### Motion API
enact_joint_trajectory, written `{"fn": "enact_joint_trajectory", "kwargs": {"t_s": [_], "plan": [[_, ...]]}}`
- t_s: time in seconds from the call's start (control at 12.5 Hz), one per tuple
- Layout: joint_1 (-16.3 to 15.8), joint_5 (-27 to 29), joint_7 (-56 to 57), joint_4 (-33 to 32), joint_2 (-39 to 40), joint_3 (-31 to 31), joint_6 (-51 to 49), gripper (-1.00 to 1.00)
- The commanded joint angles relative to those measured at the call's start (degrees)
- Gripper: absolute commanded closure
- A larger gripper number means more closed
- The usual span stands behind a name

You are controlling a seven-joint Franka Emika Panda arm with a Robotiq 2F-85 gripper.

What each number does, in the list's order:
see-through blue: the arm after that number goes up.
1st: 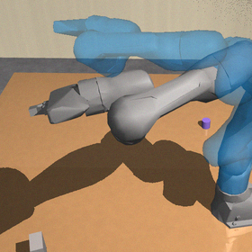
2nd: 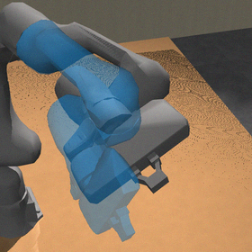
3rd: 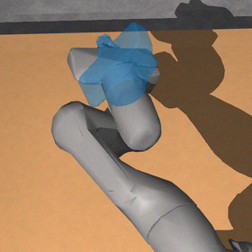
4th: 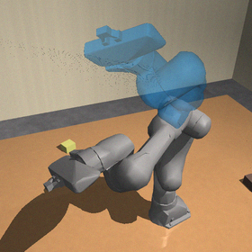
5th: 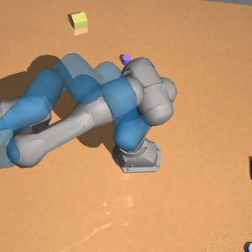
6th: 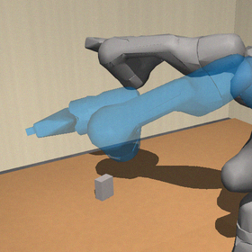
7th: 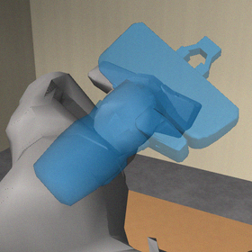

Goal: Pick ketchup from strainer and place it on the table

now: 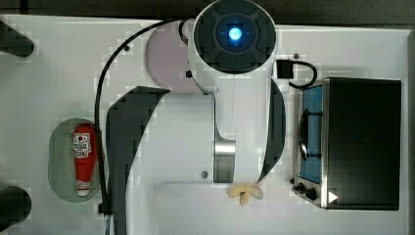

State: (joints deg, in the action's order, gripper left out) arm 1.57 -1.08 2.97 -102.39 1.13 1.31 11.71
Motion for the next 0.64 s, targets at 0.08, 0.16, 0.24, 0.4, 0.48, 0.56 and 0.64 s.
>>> {"fn": "enact_joint_trajectory", "kwargs": {"t_s": [0.08, 0.16, 0.24, 0.4, 0.48, 0.56, 0.64], "plan": [[4.95, 2.73, -3.1, -6.17, -15.45, 4.14, -10.25, -0.58], [4.72, 2.73, -3.1, -6.17, -15.28, 4.91, -10.26, -0.8], [4.5, 2.73, -3.1, -6.18, -15.08, 5.97, -10.26, -1.0], [3.98, 2.73, -3.11, -6.18, -14.54, 8.78, -10.26, -1.0], [3.74, 2.73, -3.11, -6.17, -14.2, 10.52, -10.26, -1.0], [3.46, 2.73, -3.15, -6.17, -13.79, 12.43, -10.16, -1.0], [3.28, 2.73, -3.2, -6.18, -13.3, 14.47, -10.02, -1.0]]}}
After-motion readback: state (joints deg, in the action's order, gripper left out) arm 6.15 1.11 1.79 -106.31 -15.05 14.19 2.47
